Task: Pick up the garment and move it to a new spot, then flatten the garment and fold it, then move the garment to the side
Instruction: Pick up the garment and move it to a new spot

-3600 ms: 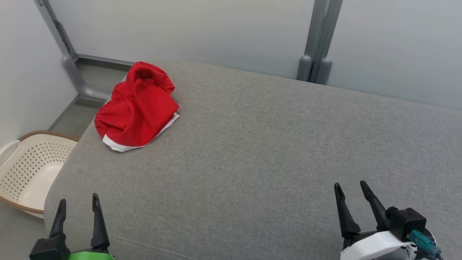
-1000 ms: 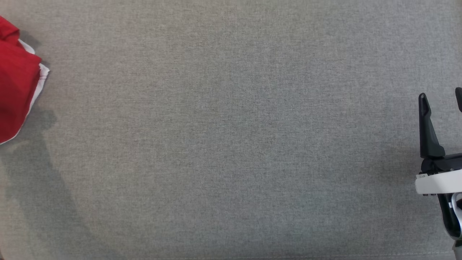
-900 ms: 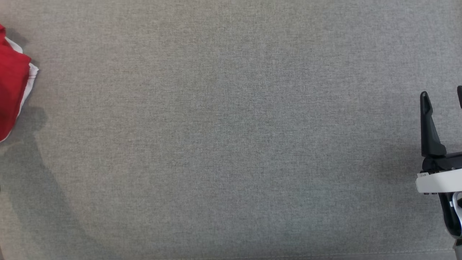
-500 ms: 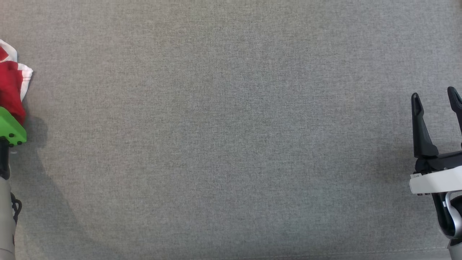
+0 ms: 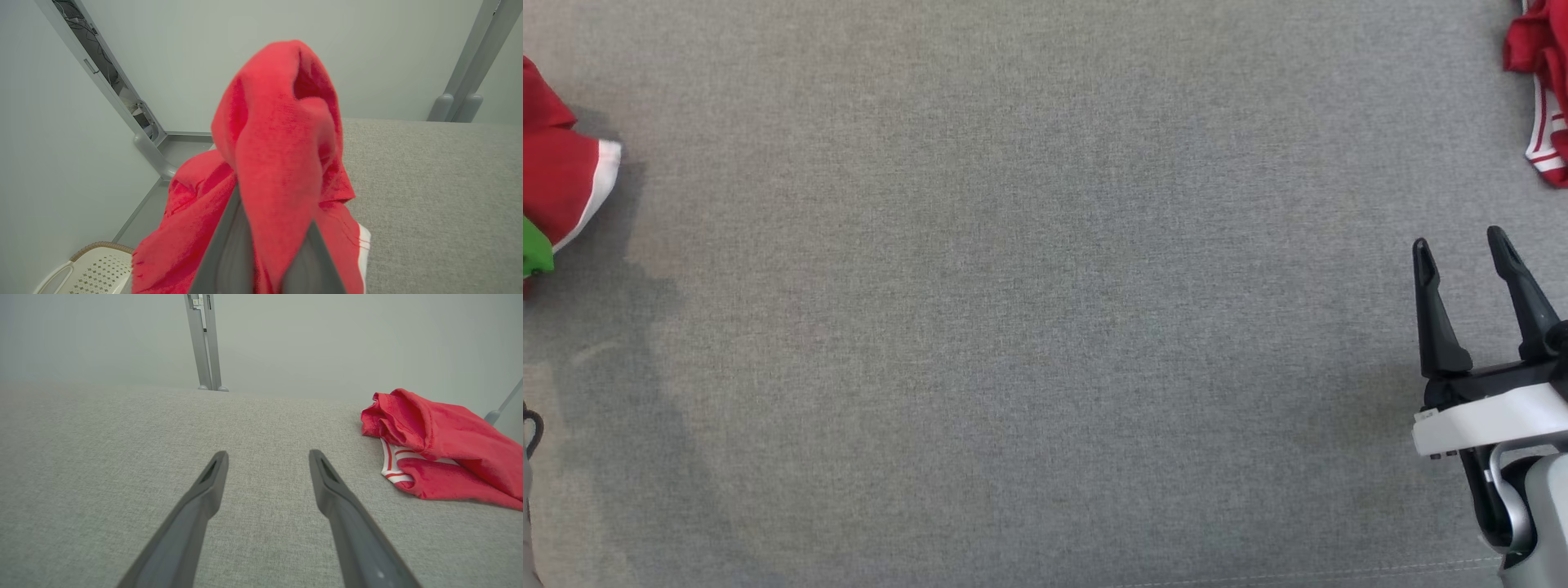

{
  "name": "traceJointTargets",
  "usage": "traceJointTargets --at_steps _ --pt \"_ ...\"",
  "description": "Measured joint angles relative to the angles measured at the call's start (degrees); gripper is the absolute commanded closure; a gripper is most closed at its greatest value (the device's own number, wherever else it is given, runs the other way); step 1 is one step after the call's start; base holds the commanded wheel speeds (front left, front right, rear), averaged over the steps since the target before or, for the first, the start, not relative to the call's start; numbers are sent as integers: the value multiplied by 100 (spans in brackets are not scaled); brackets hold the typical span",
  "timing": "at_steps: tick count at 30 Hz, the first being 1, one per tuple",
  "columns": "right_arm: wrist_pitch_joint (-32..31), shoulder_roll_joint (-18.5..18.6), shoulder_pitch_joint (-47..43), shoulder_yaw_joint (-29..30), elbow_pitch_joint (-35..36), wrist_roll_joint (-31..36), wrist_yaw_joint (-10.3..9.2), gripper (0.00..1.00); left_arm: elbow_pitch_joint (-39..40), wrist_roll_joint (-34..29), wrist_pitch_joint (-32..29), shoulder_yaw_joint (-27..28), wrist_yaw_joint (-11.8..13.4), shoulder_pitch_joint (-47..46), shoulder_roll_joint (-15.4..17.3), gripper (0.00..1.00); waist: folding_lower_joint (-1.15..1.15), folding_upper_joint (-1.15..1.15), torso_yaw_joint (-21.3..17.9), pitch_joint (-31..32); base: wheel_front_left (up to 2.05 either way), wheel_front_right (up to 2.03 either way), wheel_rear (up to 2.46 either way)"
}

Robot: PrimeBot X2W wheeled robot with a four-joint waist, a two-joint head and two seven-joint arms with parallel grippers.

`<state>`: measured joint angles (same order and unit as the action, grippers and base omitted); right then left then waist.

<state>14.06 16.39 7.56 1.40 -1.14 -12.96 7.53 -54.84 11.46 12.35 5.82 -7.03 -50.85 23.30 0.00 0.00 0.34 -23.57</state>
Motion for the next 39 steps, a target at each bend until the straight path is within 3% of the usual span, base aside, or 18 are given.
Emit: traceJointTargets --at_steps 12,23,33,39 --pt "85 -427 -52 -152 -489 -67 0 0 1572 -111 -256 -665 -29 -231 92 100 0 0 -350 734 0 0 0" --pt "99 -828 -81 -143 -566 -118 0 0 3689 -5 -1257 -1685 -36 -587 -360 100 0 0 -1062 1082 0 0 0" --pt "99 -1072 1 -332 -666 -202 0 0 3983 178 -1395 -2455 -36 -568 -1122 100 0 0 -1755 1124 0 0 0" --pt "99 -1147 43 -396 -683 -219 0 0 3567 386 -1068 -2561 111 283 -1444 100 0 0 -2121 1087 0 0 0"
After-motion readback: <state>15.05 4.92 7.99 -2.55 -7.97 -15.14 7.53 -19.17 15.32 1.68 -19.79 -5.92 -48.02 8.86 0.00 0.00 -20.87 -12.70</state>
